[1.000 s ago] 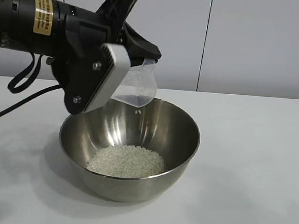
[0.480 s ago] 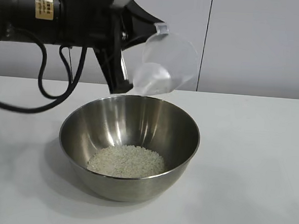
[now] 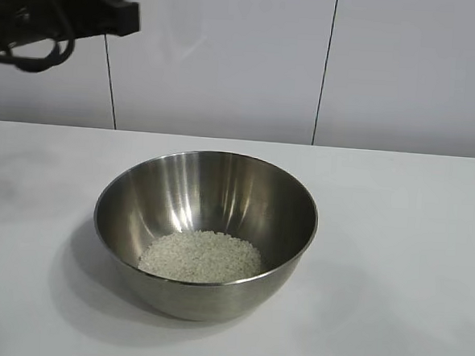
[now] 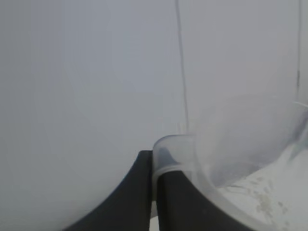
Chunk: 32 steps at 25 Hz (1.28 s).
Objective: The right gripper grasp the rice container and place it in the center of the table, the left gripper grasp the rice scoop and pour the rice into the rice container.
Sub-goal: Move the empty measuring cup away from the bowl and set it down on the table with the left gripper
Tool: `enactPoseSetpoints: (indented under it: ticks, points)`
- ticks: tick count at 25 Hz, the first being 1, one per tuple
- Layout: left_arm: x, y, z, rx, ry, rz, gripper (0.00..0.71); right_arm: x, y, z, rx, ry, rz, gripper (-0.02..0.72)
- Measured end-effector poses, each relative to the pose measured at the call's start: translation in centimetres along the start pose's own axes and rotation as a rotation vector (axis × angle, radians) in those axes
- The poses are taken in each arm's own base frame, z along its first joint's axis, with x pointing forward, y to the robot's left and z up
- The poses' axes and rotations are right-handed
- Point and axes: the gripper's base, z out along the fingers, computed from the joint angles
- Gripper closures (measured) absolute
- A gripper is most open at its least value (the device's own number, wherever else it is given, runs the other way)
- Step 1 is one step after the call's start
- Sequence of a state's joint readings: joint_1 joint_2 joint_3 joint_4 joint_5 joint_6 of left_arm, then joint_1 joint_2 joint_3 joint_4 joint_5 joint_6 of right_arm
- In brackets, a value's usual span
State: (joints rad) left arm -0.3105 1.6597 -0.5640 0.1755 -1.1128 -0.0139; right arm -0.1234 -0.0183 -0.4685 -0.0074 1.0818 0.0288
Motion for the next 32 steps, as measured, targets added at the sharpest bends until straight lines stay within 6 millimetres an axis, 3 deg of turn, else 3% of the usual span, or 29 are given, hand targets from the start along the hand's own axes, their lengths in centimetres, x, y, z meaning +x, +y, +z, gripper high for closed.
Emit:
enactPoseSetpoints:
  ticks: [6,18,32]
  points:
    - [3.2,2.9,-4.0,-0.136,0.145,-0.030,0.701,0.0,0.0,0.0,0.000,0.001,0.000,0.135]
    - [10.8,3.3,-4.9,-0.160,0.414,-0.068,0.701,0.0,0.0,0.0,0.000,0.000,0.000,0.135]
    - [13.5,3.1,-5.3,-0.156,0.504,-0.090,0.701,0.0,0.0,0.0,0.000,0.000,0.000,0.135]
